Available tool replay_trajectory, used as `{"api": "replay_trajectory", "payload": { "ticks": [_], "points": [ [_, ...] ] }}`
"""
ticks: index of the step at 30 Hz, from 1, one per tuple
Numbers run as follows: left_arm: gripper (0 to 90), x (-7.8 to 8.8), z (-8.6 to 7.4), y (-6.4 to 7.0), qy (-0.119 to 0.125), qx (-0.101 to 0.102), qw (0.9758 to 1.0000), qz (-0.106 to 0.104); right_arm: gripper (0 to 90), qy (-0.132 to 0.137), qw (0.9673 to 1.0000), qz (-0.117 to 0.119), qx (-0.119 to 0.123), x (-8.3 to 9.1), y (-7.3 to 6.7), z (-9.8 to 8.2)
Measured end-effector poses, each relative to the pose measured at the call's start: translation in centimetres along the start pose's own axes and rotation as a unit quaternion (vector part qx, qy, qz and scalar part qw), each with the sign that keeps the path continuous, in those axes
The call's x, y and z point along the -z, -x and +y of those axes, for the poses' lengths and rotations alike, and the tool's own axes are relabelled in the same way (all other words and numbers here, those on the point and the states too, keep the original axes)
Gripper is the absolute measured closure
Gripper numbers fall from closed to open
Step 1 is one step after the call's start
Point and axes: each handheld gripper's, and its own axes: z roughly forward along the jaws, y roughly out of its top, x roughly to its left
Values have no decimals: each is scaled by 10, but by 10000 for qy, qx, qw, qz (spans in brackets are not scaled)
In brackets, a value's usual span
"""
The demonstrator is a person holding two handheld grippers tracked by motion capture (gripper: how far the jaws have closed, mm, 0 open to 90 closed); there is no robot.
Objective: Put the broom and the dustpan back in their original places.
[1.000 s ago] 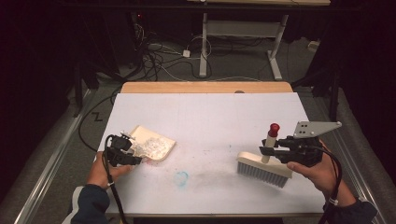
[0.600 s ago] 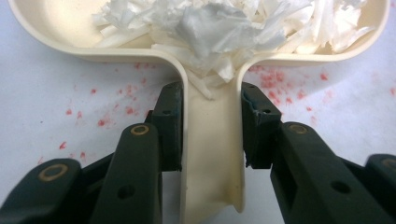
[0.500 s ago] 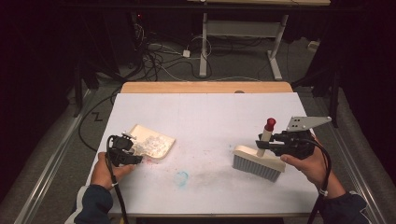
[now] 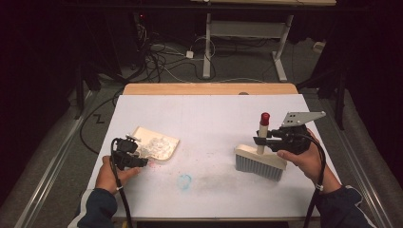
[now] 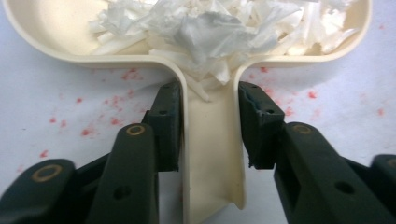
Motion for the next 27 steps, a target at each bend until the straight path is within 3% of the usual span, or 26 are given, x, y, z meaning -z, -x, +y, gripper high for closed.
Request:
{"api": "replay_trajectory", "payload": {
  "ticks": [6,11,13,15,19,24,27],
  "points": [
    [512,3,-3,10,35,-84,9999,-99,672,-8,9997,-205,-92,-2,9,1],
    [481,6,-5,20,43,-301,9994,-170,655,-66,9989,-438,-171,-9,18,3],
    [438,7,-6,26,91,-509,9985,-175,643,-58,9984,-517,-197,-12,22,4],
    [420,7,-7,32,99,-693,9974,-189,628,-96,9974,-676,-211,-16,26,6],
    [343,10,-6,41,156,-989,9950,14,610,-18,9945,-963,-406,-23,37,7],
    [236,17,-9,40,535,-1139,9919,192,589,77,9898,-1255,-670,-34,49,5],
    [200,21,-12,41,880,-1369,9862,296,555,147,9858,-1478,-777,-38,55,4]
  ]
}}
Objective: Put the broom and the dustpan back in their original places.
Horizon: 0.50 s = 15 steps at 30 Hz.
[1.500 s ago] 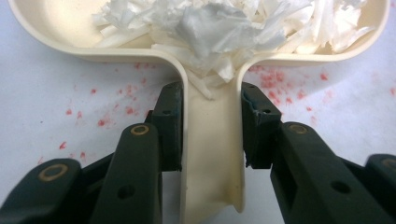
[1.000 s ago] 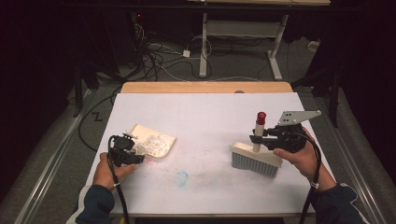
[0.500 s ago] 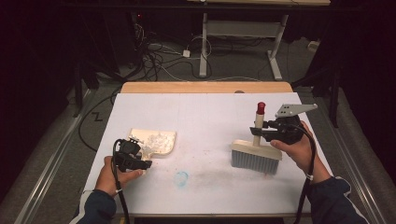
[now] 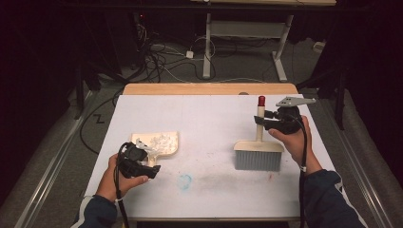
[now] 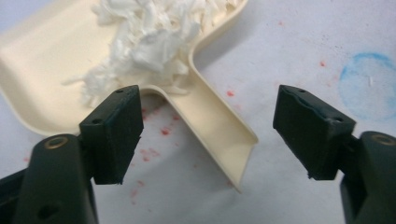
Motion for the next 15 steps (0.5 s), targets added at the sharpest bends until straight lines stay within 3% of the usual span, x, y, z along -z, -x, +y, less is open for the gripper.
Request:
{"api": "replay_trajectory", "payload": {
  "ticks": [3,8,15],
  "points": [
    [197,5,-2,3,394,-217,9989,153,560,121,9998,-126,-111,-3,3,1],
    [197,10,-3,8,893,-530,9940,343,530,214,9992,-316,-105,-3,0,0],
    [197,14,-7,12,1256,-669,9885,512,436,416,9983,-395,-62,2,-7,-1]
  ]
}}
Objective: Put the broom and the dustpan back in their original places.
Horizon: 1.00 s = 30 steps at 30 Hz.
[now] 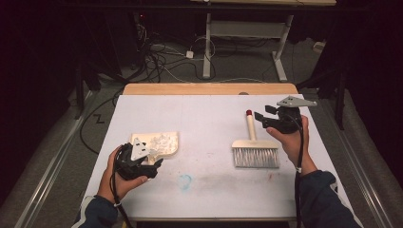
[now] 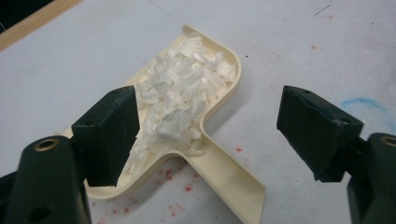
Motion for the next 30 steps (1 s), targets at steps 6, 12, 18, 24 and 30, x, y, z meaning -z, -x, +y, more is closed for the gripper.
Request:
{"api": "replay_trajectory", "payload": {
  "ticks": [6,12,18,24,30],
  "points": [
    [197,1,-7,6,295,-31,9994,157,354,91,9995,-203,241,3,-10,1],
    [186,-3,-14,12,456,-71,9985,284,272,190,9987,-284,365,2,-19,-3],
    [180,-4,-18,16,648,-148,9971,360,217,164,9982,-369,440,3,-26,-5],
    [179,-5,-19,19,750,-311,9958,423,196,407,9973,-374,489,12,-30,-8],
    [179,-3,-21,21,791,-368,9953,432,171,569,9962,-390,537,24,-37,-12]
  ]
}}
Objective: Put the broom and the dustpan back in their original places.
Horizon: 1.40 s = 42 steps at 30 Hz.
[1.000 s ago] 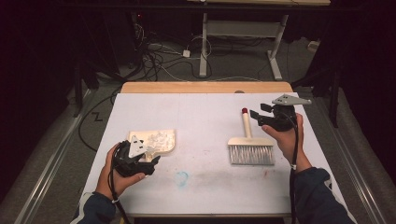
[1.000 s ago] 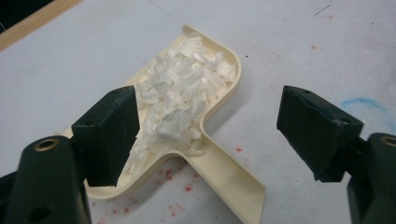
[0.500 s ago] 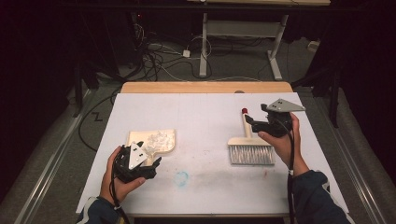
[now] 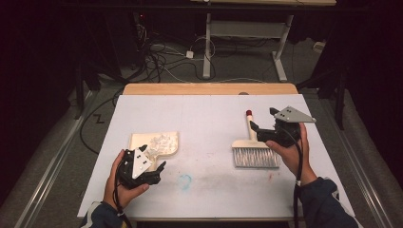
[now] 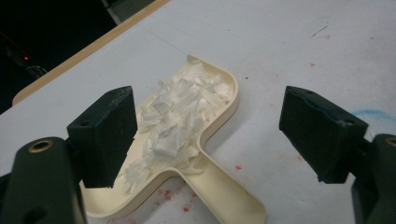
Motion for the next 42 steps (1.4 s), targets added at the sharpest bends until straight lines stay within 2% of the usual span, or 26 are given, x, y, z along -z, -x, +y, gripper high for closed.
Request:
{"api": "replay_trajectory", "payload": {
  "ticks": [5,10,13,17,19,22,27,34,38,42],
  "points": [
    [179,1,1,4,40,-96,9999,40,179,125,9998,48,126,10,-7,-3],
    [179,2,2,6,88,-112,9999,-19,181,195,9994,76,270,19,-15,-7],
    [179,4,1,7,66,-89,9999,-35,183,212,9991,-10,373,24,-18,-10],
    [178,5,0,8,80,-76,9999,-58,184,262,9989,-22,396,32,-19,-13],
    [179,6,-1,9,83,-97,9999,-45,187,284,9988,43,397,36,-18,-15],
    [179,8,-1,10,142,-99,9998,-65,193,296,9982,-32,513,41,-19,-18],
    [179,8,-3,11,115,-115,9998,-114,190,306,9982,-14,519,50,-19,-25],
    [179,7,-7,15,95,-185,9997,-128,181,377,9971,71,664,60,-21,-38],
    [179,8,-10,16,64,-285,9995,-138,180,395,9966,25,716,67,-22,-45],
    [163,9,-12,17,66,-294,9994,-196,180,343,9967,12,742,71,-23,-55]
  ]
}}
